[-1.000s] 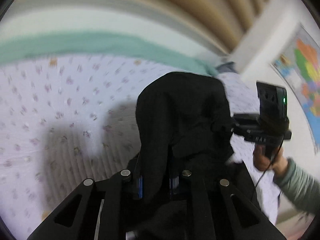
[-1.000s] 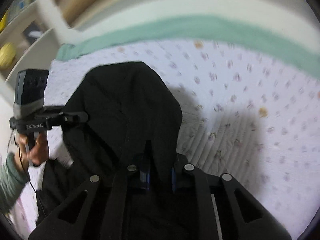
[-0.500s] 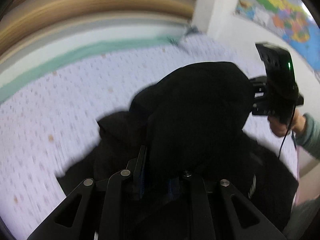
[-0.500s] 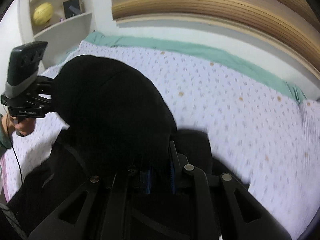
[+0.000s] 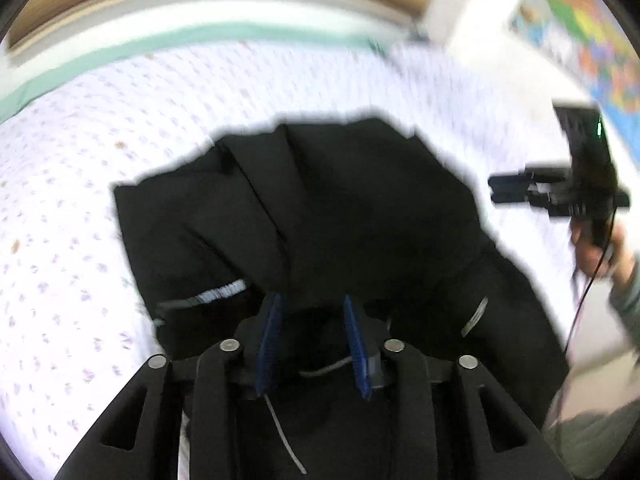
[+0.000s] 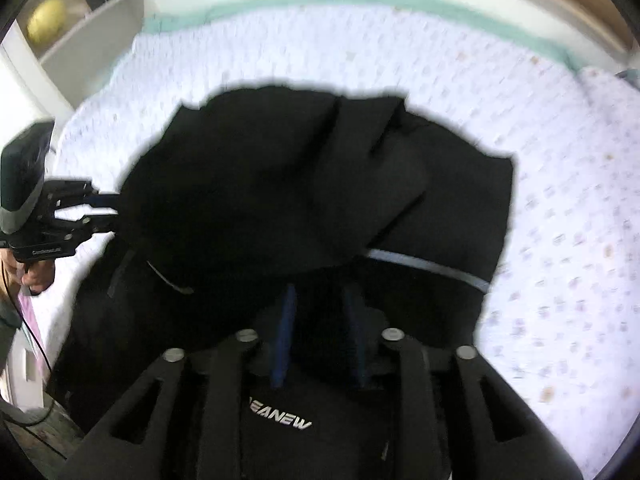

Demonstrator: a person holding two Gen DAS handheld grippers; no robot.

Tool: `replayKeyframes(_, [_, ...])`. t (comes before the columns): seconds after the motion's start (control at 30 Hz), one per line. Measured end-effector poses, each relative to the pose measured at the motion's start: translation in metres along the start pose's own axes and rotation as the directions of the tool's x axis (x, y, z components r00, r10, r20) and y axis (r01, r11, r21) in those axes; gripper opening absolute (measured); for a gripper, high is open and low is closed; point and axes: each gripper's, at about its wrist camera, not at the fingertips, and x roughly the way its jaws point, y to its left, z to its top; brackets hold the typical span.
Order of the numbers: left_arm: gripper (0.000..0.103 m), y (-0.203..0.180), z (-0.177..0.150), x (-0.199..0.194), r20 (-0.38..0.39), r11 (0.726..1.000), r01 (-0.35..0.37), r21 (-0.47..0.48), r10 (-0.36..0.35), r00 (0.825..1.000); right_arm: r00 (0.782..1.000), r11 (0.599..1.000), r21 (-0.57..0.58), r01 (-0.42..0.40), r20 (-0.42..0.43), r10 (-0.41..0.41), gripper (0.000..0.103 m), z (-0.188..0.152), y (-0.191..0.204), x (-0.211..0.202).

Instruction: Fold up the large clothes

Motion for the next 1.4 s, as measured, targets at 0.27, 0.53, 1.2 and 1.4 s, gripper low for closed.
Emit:
replayKeyframes(0.27, [0.049,0.012,0.053,0.034,0.083,0.937,0.215,-0.274,-0.200,0.976,0.990,0.981,0.144,-0.133,0.074,0.124,0.070,0.069,0.027,0.039])
replayKeyframes(0.53, [0.047,0.017,0.002,0.136,-0.161,0.918,0.067,-0.391,-0.140,0.977,0.977,0.985,0.170,0.021,-0.212,0.016,0.066,0.019,0.031,0.144])
replayKeyframes(1.2, [0.068,0.005,-0.153,-0.079,-0.173,0.919,-0.031,-0.393,-0.041,0.984,0.992,0.958,0.262,0.117,-0.085,-0.098,0.065,-0.156,-0.003,-0.035])
replayKeyframes(1.4, [0.068,0.025,-0.232,-0.086,-0.255,0.831,-0.085,-0.549,-0.069,0.965,0.980,0.900,0.409,0.149,-0.179,-0.081,0.065,-0.237,-0.042,-0.060])
